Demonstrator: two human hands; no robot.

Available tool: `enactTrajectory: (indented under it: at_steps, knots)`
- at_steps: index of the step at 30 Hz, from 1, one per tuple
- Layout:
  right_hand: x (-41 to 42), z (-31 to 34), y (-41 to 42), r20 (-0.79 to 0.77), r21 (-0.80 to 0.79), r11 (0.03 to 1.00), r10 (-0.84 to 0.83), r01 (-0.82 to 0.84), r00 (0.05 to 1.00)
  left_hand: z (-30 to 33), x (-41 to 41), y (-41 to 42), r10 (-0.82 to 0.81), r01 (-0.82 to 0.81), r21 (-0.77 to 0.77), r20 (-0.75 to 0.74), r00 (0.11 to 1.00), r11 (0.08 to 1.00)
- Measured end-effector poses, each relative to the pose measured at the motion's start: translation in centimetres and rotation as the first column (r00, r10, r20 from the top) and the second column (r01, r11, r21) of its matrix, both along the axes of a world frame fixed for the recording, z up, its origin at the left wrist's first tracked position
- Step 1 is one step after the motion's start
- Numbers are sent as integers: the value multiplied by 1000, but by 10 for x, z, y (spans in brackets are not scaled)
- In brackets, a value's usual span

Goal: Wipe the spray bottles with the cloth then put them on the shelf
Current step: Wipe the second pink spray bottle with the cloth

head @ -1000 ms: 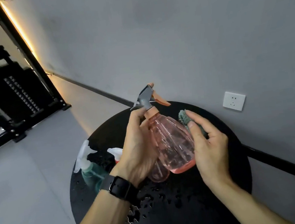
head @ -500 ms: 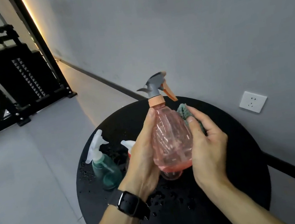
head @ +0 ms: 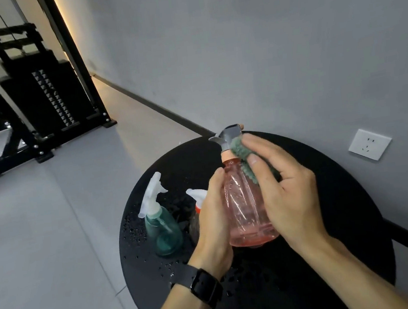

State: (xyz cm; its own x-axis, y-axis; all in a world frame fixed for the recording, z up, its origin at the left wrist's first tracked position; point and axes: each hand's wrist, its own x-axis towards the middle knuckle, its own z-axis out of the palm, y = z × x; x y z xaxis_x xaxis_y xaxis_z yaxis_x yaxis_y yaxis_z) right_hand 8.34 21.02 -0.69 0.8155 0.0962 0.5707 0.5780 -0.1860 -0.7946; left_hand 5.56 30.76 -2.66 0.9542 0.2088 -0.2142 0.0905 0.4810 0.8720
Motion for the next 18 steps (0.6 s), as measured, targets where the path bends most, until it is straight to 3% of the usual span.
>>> enactTrajectory:
  at_steps: [3,5,11,18]
  knots:
    - [1,-4,7,178,-251,968,60,-14,982,3,-2,-3,20,-20,16,39,999,1000]
    - [1,-4,7,246,-328,945,74,11,966,6,-2,-3,10,-10,7,63,998,1000]
    - [-14,-1,-4,369,-374,927,121,28,921,9,0,5,12,-4,-165,47,999,986]
    - [-33,-30,-36,464,-461,887,270,-31,844,8,4,10,12,-7,-153,33,999,988]
